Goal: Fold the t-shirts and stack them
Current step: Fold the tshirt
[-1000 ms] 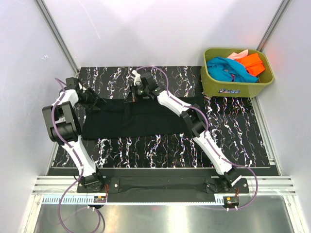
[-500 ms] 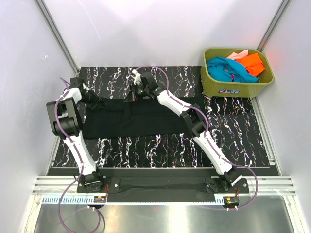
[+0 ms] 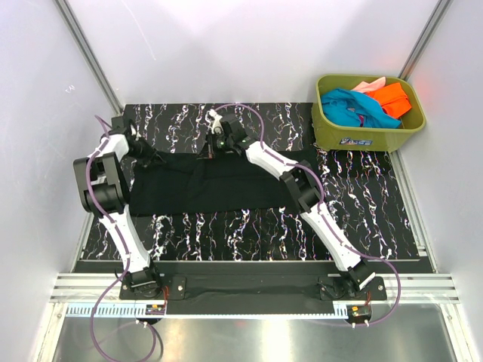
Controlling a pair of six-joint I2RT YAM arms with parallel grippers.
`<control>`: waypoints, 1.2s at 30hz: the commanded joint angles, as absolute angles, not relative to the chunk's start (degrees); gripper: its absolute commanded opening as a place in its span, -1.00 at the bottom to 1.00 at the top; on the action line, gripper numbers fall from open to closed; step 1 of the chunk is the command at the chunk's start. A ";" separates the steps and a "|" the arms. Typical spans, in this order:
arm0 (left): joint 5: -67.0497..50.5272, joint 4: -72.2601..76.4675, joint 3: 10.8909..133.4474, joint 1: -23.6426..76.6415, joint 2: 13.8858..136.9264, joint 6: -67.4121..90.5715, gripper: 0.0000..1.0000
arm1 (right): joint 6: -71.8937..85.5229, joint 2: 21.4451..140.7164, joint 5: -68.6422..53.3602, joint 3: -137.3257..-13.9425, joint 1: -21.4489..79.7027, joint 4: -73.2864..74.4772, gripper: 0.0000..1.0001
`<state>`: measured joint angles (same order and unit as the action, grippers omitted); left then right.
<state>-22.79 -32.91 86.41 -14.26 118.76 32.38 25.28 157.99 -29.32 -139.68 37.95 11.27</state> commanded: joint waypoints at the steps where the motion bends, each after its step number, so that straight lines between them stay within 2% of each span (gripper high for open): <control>1: -21.09 -31.64 90.26 -13.89 111.71 31.46 -1.00 | 24.17 153.72 -25.75 -139.39 36.04 8.97 -0.97; 9: -23.55 -30.50 92.55 -12.13 111.44 33.13 -1.00 | 24.61 154.60 -27.24 -139.57 35.33 8.44 -0.94; 14: -23.47 -29.97 93.42 -10.90 113.64 33.75 -0.99 | 26.45 155.21 -27.60 -138.52 35.33 7.91 -0.82; 16: -23.03 -30.58 93.78 -10.72 114.43 33.66 -0.86 | 27.07 155.13 -27.42 -137.99 35.42 7.82 -0.79; 17: -22.68 -30.93 94.13 -10.72 115.30 33.49 -0.65 | 27.24 155.04 -27.25 -137.38 35.33 7.82 -0.78; 21: -19.00 -34.26 97.81 -10.55 116.45 31.21 -0.31 | 27.51 154.78 -23.65 -137.37 35.33 11.41 -0.66; 24: -15.40 -36.90 100.01 -10.55 115.84 28.40 -0.10 | 27.86 154.34 -20.75 -138.16 35.42 14.75 -0.44; 29: -8.10 -44.29 105.39 -10.63 112.86 21.63 -0.03 | 26.38 153.29 -18.91 -140.53 35.33 21.34 0.00; 31: -4.84 -44.56 102.15 -11.33 107.44 20.31 0.00 | 23.66 151.18 -17.15 -140.71 35.24 26.26 0.27; 33: -4.57 -42.55 92.85 -12.21 103.38 21.26 0.02 | 21.20 148.55 -14.95 -141.33 35.16 31.52 0.45; 34: -4.83 -41.93 89.77 -13.09 101.18 22.75 0.02 | 20.66 147.67 -14.25 -141.50 35.07 33.21 0.99; 36: -4.57 -41.57 81.76 -13.71 96.96 23.81 0.00 | 18.47 144.78 -13.10 -141.07 34.98 37.41 0.99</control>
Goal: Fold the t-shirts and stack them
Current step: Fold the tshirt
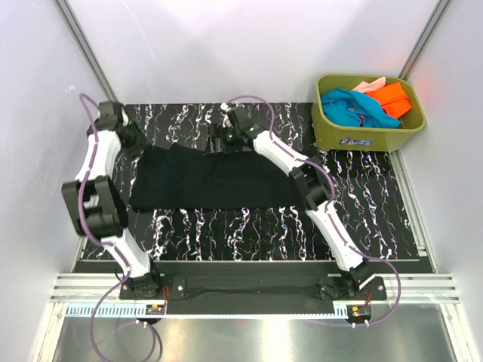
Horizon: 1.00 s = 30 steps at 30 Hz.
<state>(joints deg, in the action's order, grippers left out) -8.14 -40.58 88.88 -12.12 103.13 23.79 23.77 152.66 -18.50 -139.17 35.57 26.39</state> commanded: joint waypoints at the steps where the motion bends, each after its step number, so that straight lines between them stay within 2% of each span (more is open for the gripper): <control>1: -4.92 -41.66 79.82 -14.23 96.16 23.91 -0.02 | 17.76 143.71 -12.92 -140.63 35.07 38.57 0.99; 6: -9.66 -41.84 68.76 -19.23 91.06 25.22 -0.06 | 16.00 137.39 -15.90 -134.75 36.03 43.85 0.99; 12: -10.28 -43.33 64.16 -23.72 85.70 25.31 -0.06 | 11.44 131.40 -25.13 -122.61 43.84 37.54 0.97; 15: -11.77 -44.30 62.58 -26.27 85.78 27.15 -0.17 | 10.11 131.48 -29.78 -120.50 46.13 35.51 0.79; 18: -13.53 -43.95 60.47 -28.03 85.78 28.99 -0.18 | 8.36 132.45 -33.21 -118.83 47.45 34.72 0.55; 27: -17.49 -40.87 58.45 -31.73 88.59 30.94 -0.13 | 3.78 136.32 -27.52 -119.53 51.06 33.93 0.39; 28: -17.75 -40.61 58.45 -31.82 88.77 31.02 -0.13 | 3.61 136.67 -26.47 -119.79 51.15 33.84 0.26; 30: -18.02 -39.99 58.45 -31.82 89.12 31.20 -0.11 | 3.17 137.81 -25.93 -120.41 51.59 34.27 0.16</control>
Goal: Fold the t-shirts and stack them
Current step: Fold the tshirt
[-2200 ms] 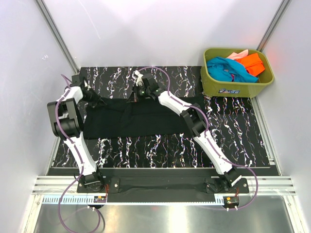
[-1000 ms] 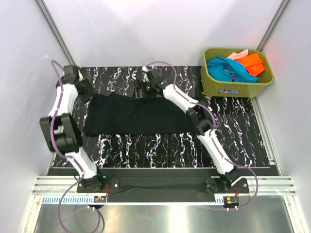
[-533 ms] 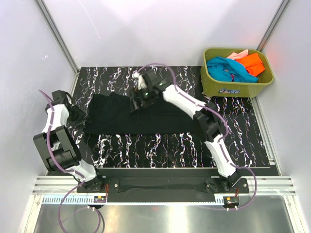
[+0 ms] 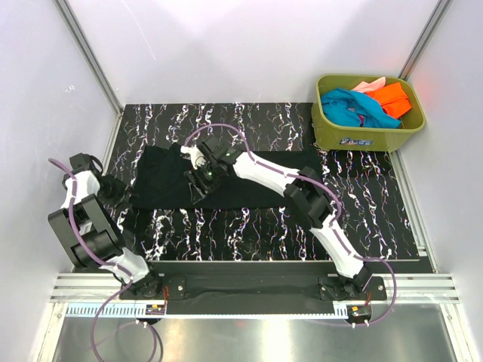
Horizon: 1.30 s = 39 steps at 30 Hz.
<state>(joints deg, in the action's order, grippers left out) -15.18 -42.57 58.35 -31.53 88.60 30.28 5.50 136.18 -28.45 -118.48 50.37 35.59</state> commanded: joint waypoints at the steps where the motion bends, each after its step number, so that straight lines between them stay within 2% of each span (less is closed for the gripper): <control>1: -18.02 -39.82 58.45 -31.82 89.21 31.38 -0.10 | 3.08 138.33 -26.10 -121.45 51.68 34.54 0.15; 11: -21.01 -36.39 58.62 -31.82 94.39 32.96 -0.10 | 1.49 144.58 -21.63 -128.49 53.70 38.76 0.06; 12: -20.92 -36.21 58.62 -31.82 94.74 32.96 -0.11 | 1.49 144.67 -21.36 -128.58 53.79 38.76 -0.06; 18: -20.22 -35.16 59.41 -31.82 96.85 32.61 -0.40 | 1.23 144.58 -20.92 -128.32 53.70 39.64 -0.34; 19: -20.13 -35.16 59.68 -31.82 97.46 32.61 -0.48 | 0.97 144.15 -20.92 -128.15 53.79 39.81 -0.53; 23: -19.08 -35.51 60.73 -31.82 97.39 32.17 -0.63 | 0.97 142.48 -21.18 -127.27 53.79 40.25 -0.95; 29: -16.88 -36.56 60.91 -32.43 95.98 31.29 -0.84 | 2.19 137.47 -23.73 -123.93 53.96 41.22 -1.00; 33: -15.73 -37.09 60.29 -33.05 94.05 30.67 -0.86 | 3.16 134.39 -24.52 -119.89 54.75 41.14 -1.00; 36: -14.15 -37.35 59.85 -33.49 92.82 30.15 -0.87 | 3.95 132.10 -23.82 -112.44 55.02 37.54 -1.00; 39: -13.45 -37.97 58.89 -34.10 92.03 30.15 -0.85 | 4.48 133.59 -24.43 -111.97 54.93 37.17 -1.00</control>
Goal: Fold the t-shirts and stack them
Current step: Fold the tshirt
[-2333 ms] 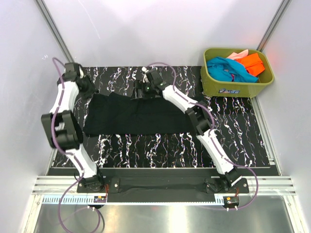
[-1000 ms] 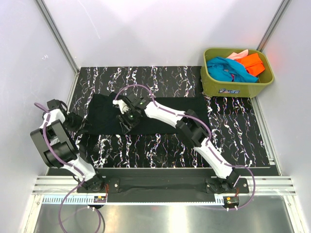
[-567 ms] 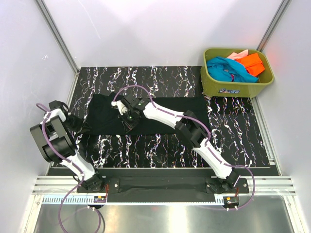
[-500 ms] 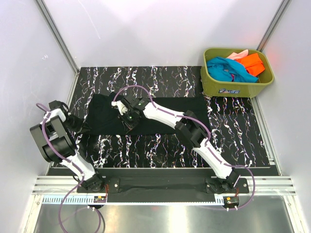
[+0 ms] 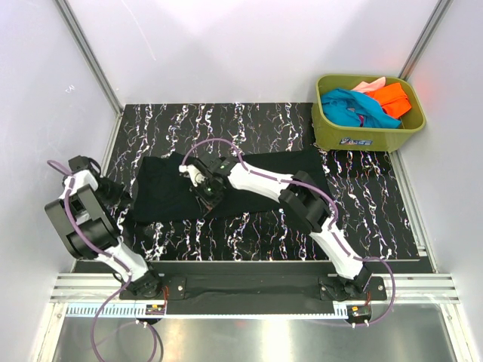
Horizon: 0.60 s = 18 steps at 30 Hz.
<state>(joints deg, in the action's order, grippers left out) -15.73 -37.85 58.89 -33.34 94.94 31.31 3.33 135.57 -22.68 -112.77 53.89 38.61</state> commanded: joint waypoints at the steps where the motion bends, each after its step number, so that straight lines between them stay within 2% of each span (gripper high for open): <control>1: -13.27 -38.06 58.54 -34.19 91.33 30.23 -0.79 | 4.57 134.20 -25.65 -112.58 54.93 37.61 -1.00; 3: -13.01 -37.71 57.92 -34.19 88.17 30.15 -0.67 | 4.66 135.18 -26.98 -113.90 54.93 39.20 -1.00; 4: -14.05 -37.53 57.75 -34.10 86.85 30.15 -0.47 | 4.92 134.39 -26.98 -113.73 54.84 38.76 -0.85; 5: -14.76 -37.36 57.57 -33.67 84.14 30.15 -0.39 | 5.79 133.78 -27.16 -113.30 54.67 38.15 -0.55; 6: -15.64 -37.18 57.48 -33.31 82.89 30.23 -0.35 | 6.41 133.16 -27.42 -112.33 54.41 37.45 -0.33; 8: -17.83 -36.83 57.83 -30.96 80.96 30.50 -0.29 | 8.43 131.40 -28.91 -111.89 52.83 36.21 -0.21; 10: -24.30 -34.13 57.48 -28.75 79.63 30.85 -0.32 | 12.02 129.48 -30.14 -111.10 51.25 34.47 -0.19; 11: -26.17 -32.97 57.31 -26.13 79.80 31.81 -0.41 | 13.17 128.85 -30.32 -110.57 50.11 33.67 -0.17; 13: -30.38 -29.99 57.22 -22.96 81.12 32.87 -0.48 | 15.63 127.71 -29.36 -110.39 46.68 32.79 -0.01; 14: -31.11 -28.84 57.22 -19.72 81.73 33.83 -0.51 | 18.17 127.71 -29.27 -110.65 45.36 32.61 0.27; 15: -31.11 -27.96 57.30 -18.12 82.96 34.53 -0.57 | 19.41 127.88 -29.35 -111.26 42.65 32.43 0.98; 18: -32.69 -21.91 55.90 -13.37 84.81 38.57 -0.63 | 21.97 129.81 -30.33 -115.20 38.60 33.22 0.99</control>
<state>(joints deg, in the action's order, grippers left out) -27.24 -29.67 57.08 -16.53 83.26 34.39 16.73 132.92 -29.47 -110.78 43.81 34.87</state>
